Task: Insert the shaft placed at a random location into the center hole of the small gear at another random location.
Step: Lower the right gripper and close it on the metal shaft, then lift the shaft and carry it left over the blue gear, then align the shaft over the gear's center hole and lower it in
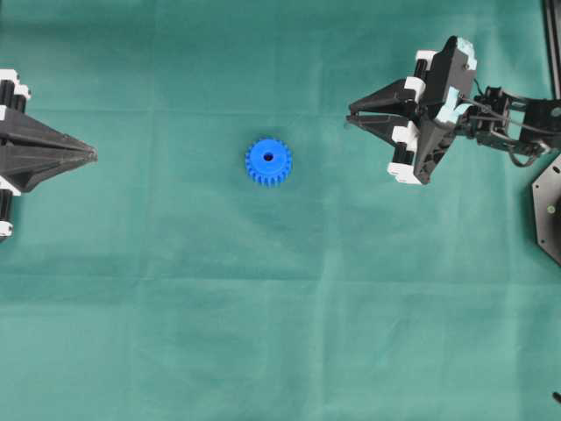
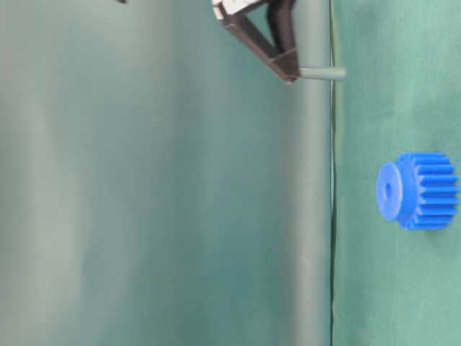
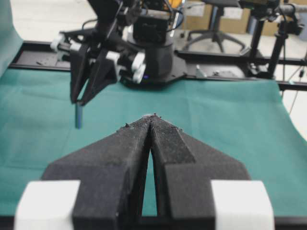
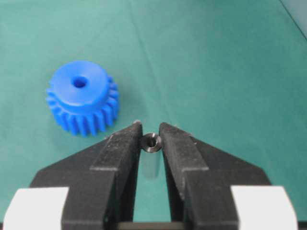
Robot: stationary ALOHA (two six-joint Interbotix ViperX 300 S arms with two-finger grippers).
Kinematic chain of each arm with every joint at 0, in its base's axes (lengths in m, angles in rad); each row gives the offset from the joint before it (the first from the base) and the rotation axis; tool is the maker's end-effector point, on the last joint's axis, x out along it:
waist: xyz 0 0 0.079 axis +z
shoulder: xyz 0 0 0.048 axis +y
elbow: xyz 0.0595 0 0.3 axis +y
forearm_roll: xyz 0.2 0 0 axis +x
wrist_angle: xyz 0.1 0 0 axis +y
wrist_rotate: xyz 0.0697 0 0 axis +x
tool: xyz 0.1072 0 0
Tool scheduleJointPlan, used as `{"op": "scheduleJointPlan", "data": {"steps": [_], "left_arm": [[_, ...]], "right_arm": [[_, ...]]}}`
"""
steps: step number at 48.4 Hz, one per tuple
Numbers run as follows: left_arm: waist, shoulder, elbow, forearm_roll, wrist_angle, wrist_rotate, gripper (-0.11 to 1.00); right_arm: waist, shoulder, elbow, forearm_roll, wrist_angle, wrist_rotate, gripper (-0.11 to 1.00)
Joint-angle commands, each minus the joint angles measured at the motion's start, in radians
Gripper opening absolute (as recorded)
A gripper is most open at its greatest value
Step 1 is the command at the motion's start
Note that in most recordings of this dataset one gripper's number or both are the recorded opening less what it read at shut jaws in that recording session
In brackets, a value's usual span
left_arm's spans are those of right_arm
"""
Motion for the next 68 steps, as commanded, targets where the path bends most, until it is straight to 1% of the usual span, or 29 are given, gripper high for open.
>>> {"op": "scheduleJointPlan", "data": {"steps": [1,11,25,34,48,60,68], "left_arm": [[0.000,0.003,-0.009,-0.002,-0.005,0.002,0.00],[0.000,0.005,-0.011,-0.002,-0.005,0.002,0.00],[0.000,0.003,-0.009,-0.002,-0.005,0.002,0.00],[-0.002,0.003,-0.008,-0.002,-0.005,0.002,0.00],[-0.002,0.003,-0.008,-0.002,-0.005,0.002,0.00],[0.000,0.005,-0.006,-0.002,-0.005,0.000,0.00],[-0.002,0.003,-0.006,-0.005,-0.005,-0.006,0.00]], "right_arm": [[0.018,-0.026,-0.041,-0.003,0.029,0.000,0.16],[0.051,0.038,-0.104,-0.003,0.029,0.000,0.16],[0.107,0.193,-0.284,-0.003,0.044,0.000,0.16],[0.120,0.262,-0.356,-0.003,0.069,0.000,0.16],[0.127,0.284,-0.365,-0.002,0.069,0.000,0.16],[0.126,0.364,-0.359,0.002,0.032,0.000,0.16],[0.126,0.373,-0.359,0.003,0.031,0.000,0.16]]}}
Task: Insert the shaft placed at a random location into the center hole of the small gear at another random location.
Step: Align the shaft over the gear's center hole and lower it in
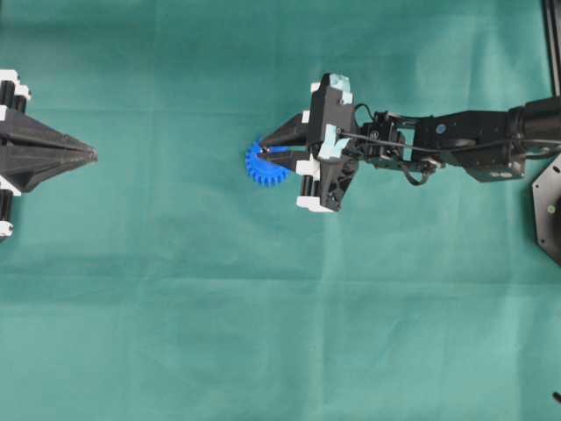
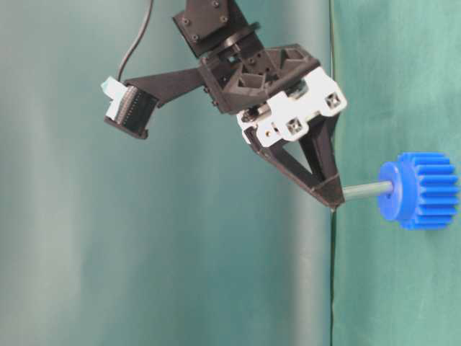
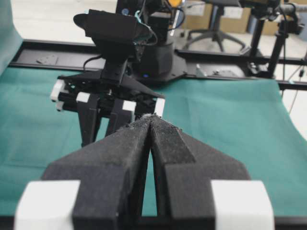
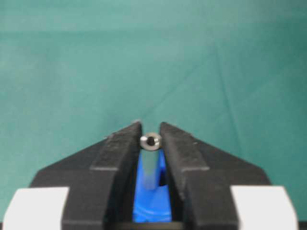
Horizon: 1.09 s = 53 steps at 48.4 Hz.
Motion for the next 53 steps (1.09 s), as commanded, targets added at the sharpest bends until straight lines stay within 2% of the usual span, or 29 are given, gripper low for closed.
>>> {"op": "scheduleJointPlan", "data": {"steps": [1,19,32,53], "left_arm": [[0.002,0.003,-0.009,-0.003,-0.003,-0.008,0.00],[0.000,0.003,-0.009,-0.003,0.005,-0.011,0.00],[0.000,0.003,-0.009,-0.003,0.005,-0.011,0.00],[0.002,0.003,-0.008,-0.003,0.005,-0.011,0.00]], "right_arm": [[0.000,-0.009,-0.014,0.003,-0.009,-0.002,0.16],[0.000,-0.075,-0.008,-0.003,-0.009,-0.008,0.16],[-0.002,-0.084,-0.005,-0.008,-0.055,-0.015,0.16],[-0.008,0.005,0.006,0.000,-0.098,-0.012,0.16]]}}
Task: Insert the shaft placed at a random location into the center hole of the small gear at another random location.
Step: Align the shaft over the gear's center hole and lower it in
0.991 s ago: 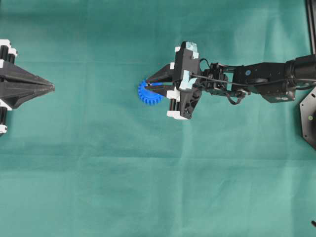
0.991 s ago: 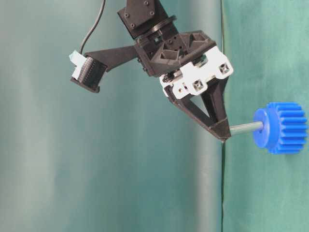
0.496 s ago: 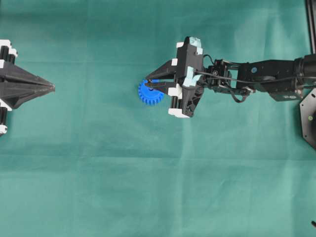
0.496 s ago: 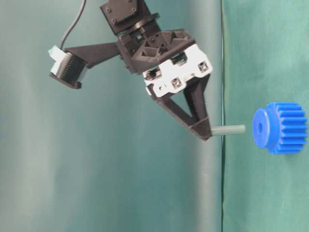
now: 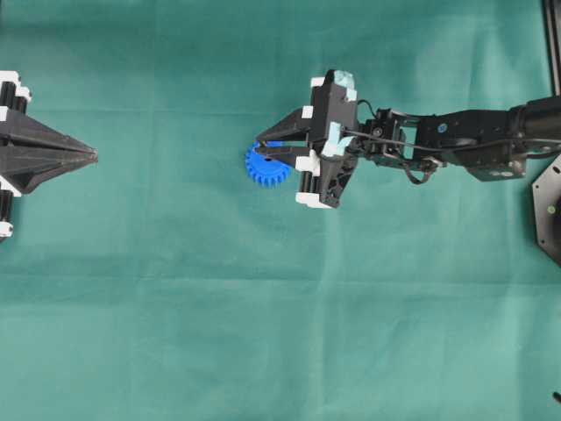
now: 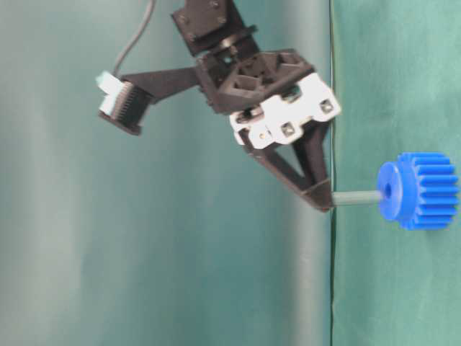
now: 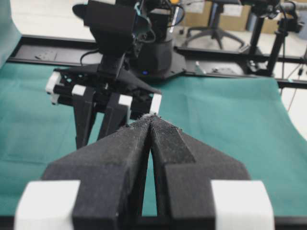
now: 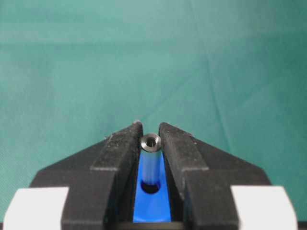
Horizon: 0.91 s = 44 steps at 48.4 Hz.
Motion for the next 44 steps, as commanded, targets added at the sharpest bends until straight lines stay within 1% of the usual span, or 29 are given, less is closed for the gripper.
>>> {"op": "scheduleJointPlan", "data": {"steps": [1,17,33,44], "left_arm": [[0.000,0.003,-0.009,-0.002,-0.005,0.002,0.00],[0.000,0.003,-0.009,-0.003,-0.005,0.002,0.00],[0.000,0.003,-0.009,-0.002,-0.005,0.002,0.00],[0.002,0.003,-0.008,-0.002,-0.005,0.002,0.00]], "right_arm": [[0.002,-0.005,-0.003,0.006,-0.014,0.002,0.16],[0.002,-0.012,0.000,0.006,-0.020,0.002,0.16],[0.002,-0.101,0.011,0.002,-0.015,0.000,0.16],[0.002,-0.084,0.012,0.003,-0.018,0.000,0.16]]}}
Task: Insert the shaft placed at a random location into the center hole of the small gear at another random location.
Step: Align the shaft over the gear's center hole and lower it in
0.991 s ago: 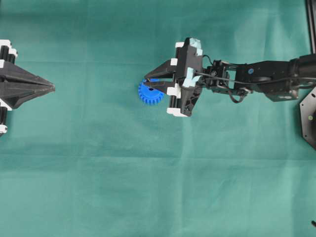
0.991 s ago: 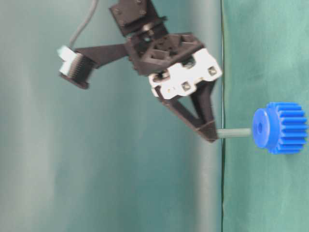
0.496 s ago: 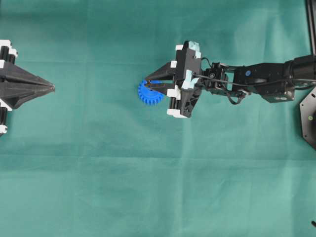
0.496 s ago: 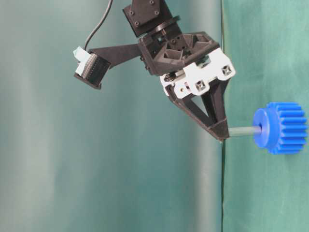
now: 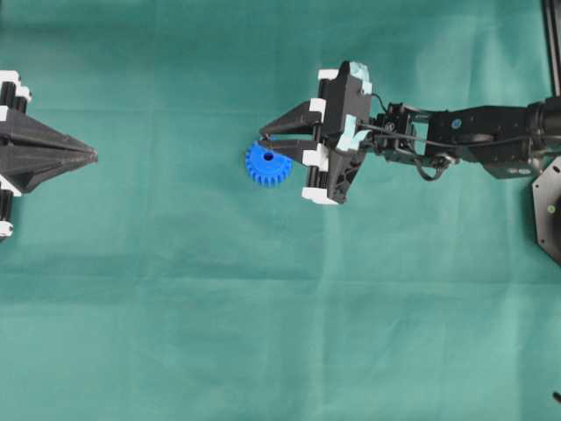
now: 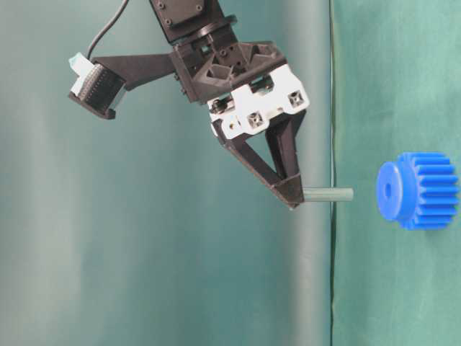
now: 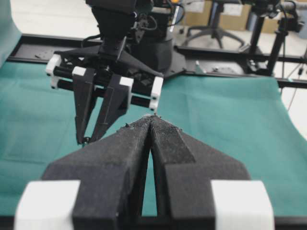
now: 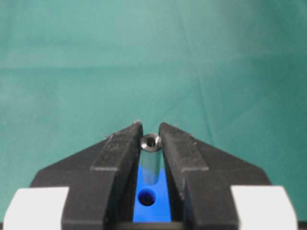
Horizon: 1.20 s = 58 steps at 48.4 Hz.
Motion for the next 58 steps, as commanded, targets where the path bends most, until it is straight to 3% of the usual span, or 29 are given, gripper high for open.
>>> {"op": "scheduleJointPlan", "data": {"steps": [1,19,58], "left_arm": [[0.000,0.003,-0.009,-0.002,-0.005,0.002,0.00],[0.000,0.003,-0.009,-0.002,0.000,0.002,0.00],[0.002,0.003,-0.003,-0.002,0.009,0.000,0.00]], "right_arm": [[0.003,-0.005,-0.009,-0.002,-0.009,0.000,0.16],[0.003,0.097,-0.009,0.012,-0.041,0.003,0.16],[0.011,0.163,-0.028,0.017,-0.021,0.011,0.16]]}}
